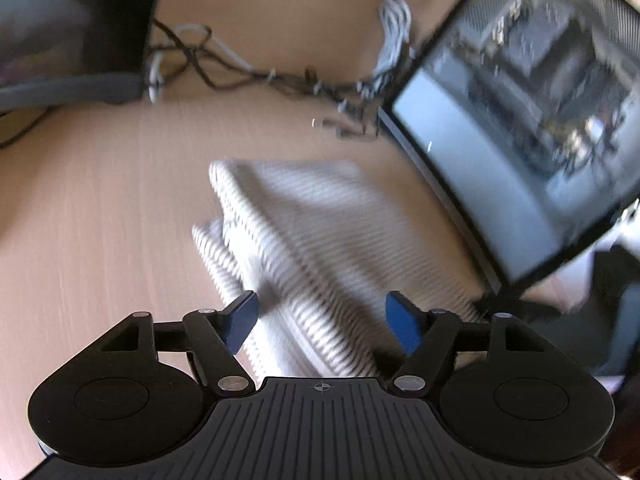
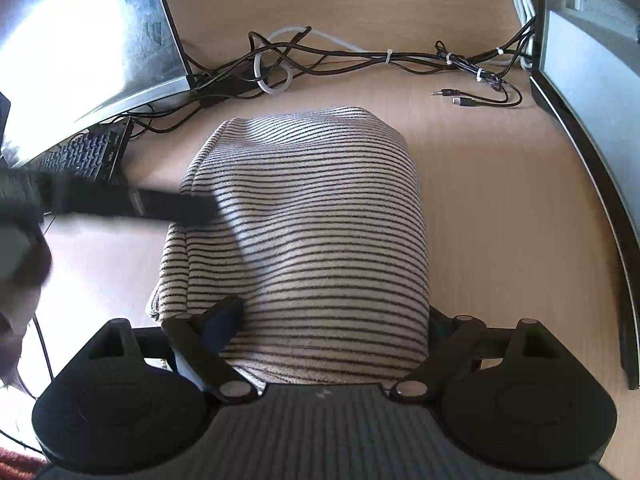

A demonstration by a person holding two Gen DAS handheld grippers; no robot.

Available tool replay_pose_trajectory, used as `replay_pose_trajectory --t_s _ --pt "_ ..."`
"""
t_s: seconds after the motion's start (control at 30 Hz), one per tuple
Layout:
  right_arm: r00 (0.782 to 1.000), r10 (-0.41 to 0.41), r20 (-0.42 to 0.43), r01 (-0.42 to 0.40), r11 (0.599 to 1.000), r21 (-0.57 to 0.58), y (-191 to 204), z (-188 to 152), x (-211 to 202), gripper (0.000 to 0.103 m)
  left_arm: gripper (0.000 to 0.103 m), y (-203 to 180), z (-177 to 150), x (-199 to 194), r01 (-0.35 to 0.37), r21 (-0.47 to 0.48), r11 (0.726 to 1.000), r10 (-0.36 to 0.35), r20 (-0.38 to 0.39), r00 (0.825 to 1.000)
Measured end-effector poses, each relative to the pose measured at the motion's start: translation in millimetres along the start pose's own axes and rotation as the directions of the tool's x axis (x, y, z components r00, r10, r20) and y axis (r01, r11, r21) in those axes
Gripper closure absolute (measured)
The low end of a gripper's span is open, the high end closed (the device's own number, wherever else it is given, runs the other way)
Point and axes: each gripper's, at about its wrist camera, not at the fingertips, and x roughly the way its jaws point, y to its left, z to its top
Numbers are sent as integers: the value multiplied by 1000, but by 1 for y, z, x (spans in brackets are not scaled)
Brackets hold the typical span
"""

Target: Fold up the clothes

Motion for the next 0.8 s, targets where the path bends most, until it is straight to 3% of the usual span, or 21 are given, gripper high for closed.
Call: replay_pose_trajectory --t_s 0.13,0.33,0.47,0.63,0.7,0.77,0.8 --pt "1000 11 -3 -11 1000 10 -6 3 -19 14 34 13 -10 6 10 28 1000 -10 1 1000" --pt "996 30 78 -44 981 189 -35 36 -48 12 34 31 -14 12 91 -15 996 -91 -4 996" --pt "998 34 61 -48 970 238 -47 67 -15 12 33 41 -17 14 126 -77 989 -127 -9 992" --pt "993 116 -24 -103 947 305 -47 84 37 13 30 41 -20 16 121 -86 989 -121 2 993" --pt "987 157 31 -160 966 201 -33 90 27 17 29 41 -22 15 96 -97 991 -96 5 995" --pt "966 237 105 -247 965 94 -23 93 9 21 28 42 -24 13 74 -131 989 -73 12 997" --pt "965 241 102 -249 966 67 -21 94 9 23 28 43 -25 12 65 -153 986 -63 17 998"
